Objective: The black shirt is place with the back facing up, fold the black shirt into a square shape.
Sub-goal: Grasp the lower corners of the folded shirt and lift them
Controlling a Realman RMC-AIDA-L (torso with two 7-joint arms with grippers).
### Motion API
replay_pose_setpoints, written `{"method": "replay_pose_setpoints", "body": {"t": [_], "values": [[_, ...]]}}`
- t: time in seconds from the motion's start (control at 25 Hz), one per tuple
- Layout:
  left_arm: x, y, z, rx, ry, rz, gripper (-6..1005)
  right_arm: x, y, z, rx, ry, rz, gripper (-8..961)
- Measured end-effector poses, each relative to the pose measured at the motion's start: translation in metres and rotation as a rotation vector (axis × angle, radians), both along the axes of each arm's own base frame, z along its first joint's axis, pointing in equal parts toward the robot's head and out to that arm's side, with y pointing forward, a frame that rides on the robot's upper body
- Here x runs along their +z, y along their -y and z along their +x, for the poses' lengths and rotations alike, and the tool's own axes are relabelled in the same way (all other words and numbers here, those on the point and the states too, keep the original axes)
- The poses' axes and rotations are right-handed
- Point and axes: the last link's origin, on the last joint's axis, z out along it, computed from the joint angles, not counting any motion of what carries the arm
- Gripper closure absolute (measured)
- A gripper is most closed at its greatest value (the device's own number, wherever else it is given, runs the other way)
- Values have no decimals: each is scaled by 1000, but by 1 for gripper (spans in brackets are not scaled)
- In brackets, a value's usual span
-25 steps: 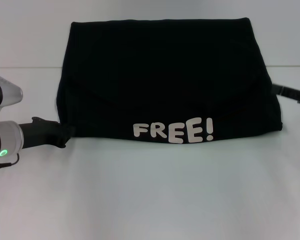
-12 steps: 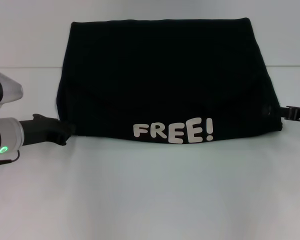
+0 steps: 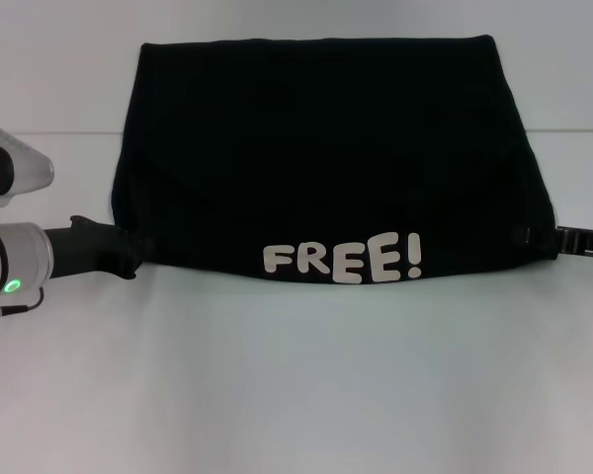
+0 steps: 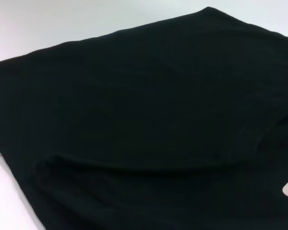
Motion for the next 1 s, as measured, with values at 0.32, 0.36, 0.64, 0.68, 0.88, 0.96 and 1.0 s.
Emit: {"method": "replay_pose_setpoints", "body": {"t": [0.32, 0.36, 0.64, 0.68, 0.88, 0.96, 1.0], "values": [[0, -1, 1, -1, 0, 1, 931, 2, 5, 1, 11, -17, -13, 476], [0, -1, 1, 0, 1, 1, 931, 2, 5, 1, 12, -17, -13, 514], [1, 2, -2, 24, 19, 5, 930, 4, 8, 3, 13, -25, -17, 802], [2, 3, -3, 31, 25, 8, 930, 5, 10, 4, 12, -28, -18, 847], [14, 17, -3, 44, 79, -25, 930, 12, 21, 10, 16, -59, -25, 895], [19, 27, -1, 39, 117, -67, 930, 18, 28, 13, 23, -73, -27, 896], [22, 31, 0, 36, 129, -80, 930, 20, 32, 15, 24, -82, -31, 897]]}}
